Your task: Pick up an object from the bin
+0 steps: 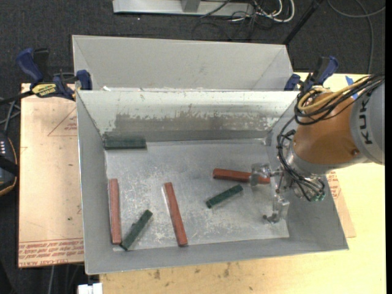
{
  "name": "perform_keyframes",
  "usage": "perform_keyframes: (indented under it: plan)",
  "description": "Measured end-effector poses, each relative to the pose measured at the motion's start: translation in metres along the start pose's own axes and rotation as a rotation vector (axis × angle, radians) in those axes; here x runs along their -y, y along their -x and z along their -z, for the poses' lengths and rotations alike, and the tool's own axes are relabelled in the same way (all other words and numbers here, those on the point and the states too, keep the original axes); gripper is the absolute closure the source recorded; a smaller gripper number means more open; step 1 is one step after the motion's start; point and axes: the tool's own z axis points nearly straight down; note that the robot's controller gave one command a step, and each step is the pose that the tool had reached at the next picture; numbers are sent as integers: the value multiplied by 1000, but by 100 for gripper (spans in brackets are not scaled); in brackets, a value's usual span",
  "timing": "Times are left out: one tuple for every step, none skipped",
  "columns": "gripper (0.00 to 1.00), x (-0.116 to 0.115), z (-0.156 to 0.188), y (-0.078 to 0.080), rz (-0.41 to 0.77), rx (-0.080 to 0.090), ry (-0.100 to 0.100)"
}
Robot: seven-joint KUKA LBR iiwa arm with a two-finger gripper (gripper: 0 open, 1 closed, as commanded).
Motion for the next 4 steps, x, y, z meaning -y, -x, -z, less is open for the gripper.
perform_keyframes:
  plan:
    - [0,-27,-23,36,88,-9,2]
    - [0,-41,4,66,142,-3,4]
    - [100,-110,-21,38,318,-3,4]
    - [100,-110,-21,38,319,-3,4]
